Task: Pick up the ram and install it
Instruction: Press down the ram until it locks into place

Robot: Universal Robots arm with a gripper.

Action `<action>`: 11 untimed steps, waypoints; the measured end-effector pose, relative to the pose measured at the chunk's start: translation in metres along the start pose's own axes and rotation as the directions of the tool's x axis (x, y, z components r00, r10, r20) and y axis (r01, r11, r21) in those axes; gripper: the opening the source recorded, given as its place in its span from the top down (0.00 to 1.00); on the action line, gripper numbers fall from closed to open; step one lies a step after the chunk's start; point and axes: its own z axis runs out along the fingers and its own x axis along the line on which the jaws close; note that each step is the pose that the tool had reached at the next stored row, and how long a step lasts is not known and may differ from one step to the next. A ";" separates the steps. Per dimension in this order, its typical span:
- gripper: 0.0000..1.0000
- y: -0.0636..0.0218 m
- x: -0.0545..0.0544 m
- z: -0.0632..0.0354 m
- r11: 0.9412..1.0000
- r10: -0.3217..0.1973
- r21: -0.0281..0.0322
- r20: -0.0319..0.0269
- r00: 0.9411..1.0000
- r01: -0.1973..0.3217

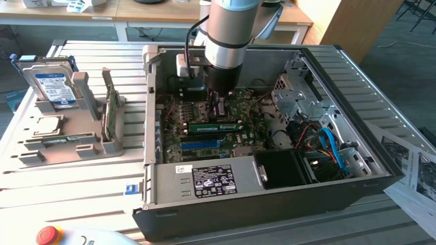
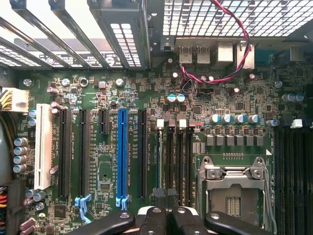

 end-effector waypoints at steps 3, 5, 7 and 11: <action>0.89 0.0000 0.000 0.0001 1.000 0.000 0.000 0.000 1.000 0.000; 0.89 0.0000 0.000 0.0002 1.000 0.000 0.000 0.000 1.000 0.000; 0.89 0.0000 0.000 0.0008 1.000 0.000 0.000 0.000 1.000 0.000; 0.89 -0.0001 0.000 0.0023 1.000 0.000 0.000 0.000 1.000 0.000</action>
